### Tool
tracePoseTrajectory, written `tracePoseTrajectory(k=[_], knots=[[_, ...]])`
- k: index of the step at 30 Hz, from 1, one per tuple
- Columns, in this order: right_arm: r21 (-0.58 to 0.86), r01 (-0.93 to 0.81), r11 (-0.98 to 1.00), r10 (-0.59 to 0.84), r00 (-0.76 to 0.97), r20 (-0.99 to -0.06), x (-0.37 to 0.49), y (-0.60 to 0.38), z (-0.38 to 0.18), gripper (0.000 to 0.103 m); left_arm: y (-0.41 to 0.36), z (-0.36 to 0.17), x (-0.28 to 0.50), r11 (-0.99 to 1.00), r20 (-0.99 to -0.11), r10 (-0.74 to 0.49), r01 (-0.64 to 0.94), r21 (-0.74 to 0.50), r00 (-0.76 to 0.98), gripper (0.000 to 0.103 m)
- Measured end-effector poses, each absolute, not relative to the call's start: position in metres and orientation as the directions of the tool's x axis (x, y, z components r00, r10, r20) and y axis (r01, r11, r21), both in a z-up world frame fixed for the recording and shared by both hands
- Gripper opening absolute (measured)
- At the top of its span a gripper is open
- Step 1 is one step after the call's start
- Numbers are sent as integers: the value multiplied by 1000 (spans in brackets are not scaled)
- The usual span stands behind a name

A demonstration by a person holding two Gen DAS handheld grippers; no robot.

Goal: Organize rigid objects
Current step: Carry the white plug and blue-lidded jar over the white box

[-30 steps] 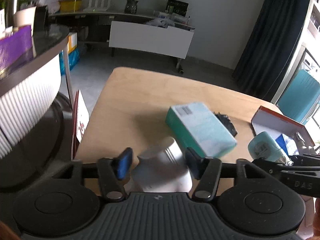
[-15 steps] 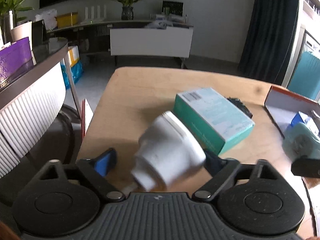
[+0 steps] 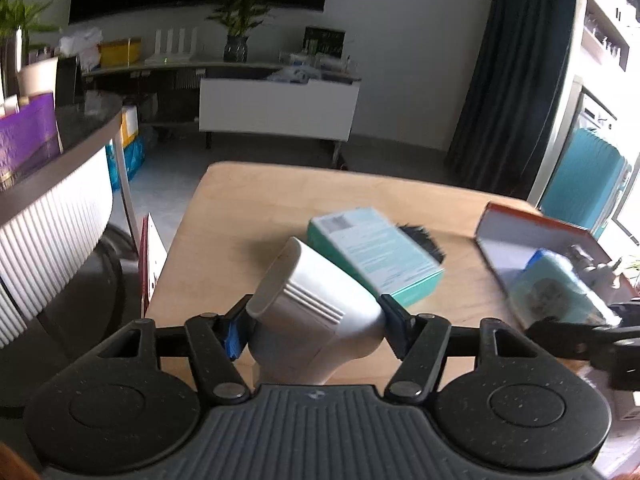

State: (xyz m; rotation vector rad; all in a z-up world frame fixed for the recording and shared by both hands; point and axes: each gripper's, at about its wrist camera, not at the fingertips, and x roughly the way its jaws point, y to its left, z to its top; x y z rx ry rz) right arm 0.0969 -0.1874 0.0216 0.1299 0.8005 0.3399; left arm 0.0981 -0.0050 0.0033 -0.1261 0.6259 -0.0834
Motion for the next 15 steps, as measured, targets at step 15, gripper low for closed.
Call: tracePoseTrajectory(k=[15], knots=[[247, -251, 936, 352, 684, -639, 68, -199, 45, 58, -37, 40, 59, 977, -541, -168, 68, -201, 824, 65]])
